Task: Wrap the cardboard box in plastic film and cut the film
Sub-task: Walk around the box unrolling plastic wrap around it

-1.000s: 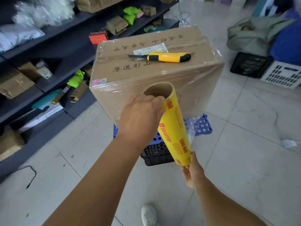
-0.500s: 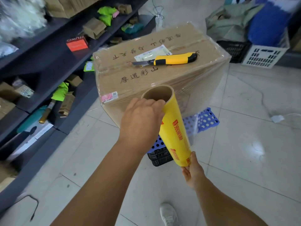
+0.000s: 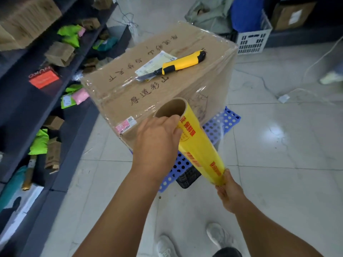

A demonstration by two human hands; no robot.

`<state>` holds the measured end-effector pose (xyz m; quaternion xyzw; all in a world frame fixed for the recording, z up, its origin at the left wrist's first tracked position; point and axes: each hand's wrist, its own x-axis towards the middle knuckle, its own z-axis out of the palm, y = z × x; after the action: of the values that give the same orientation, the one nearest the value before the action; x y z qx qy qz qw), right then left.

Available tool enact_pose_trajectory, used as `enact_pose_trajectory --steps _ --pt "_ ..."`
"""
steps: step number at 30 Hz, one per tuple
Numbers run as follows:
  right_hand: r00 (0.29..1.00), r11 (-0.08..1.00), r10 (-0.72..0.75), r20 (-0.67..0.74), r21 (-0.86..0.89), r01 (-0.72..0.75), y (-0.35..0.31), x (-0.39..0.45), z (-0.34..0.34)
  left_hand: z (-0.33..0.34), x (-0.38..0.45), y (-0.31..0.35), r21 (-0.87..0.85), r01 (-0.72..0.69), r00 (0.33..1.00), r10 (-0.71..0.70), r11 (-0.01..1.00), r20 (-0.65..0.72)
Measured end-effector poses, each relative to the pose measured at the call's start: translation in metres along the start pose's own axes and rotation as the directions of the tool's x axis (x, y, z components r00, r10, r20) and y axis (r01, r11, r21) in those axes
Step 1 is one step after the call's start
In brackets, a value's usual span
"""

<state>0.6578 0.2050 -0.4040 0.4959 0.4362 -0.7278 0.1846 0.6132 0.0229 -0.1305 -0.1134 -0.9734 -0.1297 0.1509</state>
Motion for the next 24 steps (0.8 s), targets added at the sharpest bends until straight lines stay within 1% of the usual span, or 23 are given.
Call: enact_pose_trajectory --steps 5,8,12,14,21,24 --pt "0.999 0.996 -0.03 0.013 0.086 0.029 0.031 -0.02 0.011 -0.011 -0.007 -0.019 -0.018 -0.133 0.99 0.132 0.991 -0.053" --pt "0.999 0.994 -0.036 -0.001 0.104 0.036 0.046 -0.031 0.021 -0.019 -0.013 -0.027 0.022 -0.18 0.983 0.181 0.983 -0.04" --pt "0.999 0.993 -0.037 0.007 0.109 0.036 0.063 -0.041 0.028 -0.028 -0.023 -0.033 -0.024 -0.18 0.984 0.179 0.983 -0.015" --pt "0.999 0.993 -0.033 0.018 0.112 0.031 0.073 -0.042 0.029 -0.031 -0.029 -0.036 -0.006 -0.159 0.987 0.159 0.987 0.012" --pt "0.996 0.997 -0.03 0.086 0.079 0.023 0.099 -0.053 0.027 -0.035 -0.056 -0.044 0.061 -0.155 0.987 0.158 0.986 -0.042" --pt "0.996 0.996 -0.031 0.089 0.088 0.024 0.111 -0.059 0.025 -0.04 -0.067 -0.047 0.082 -0.186 0.98 0.191 0.979 -0.062"
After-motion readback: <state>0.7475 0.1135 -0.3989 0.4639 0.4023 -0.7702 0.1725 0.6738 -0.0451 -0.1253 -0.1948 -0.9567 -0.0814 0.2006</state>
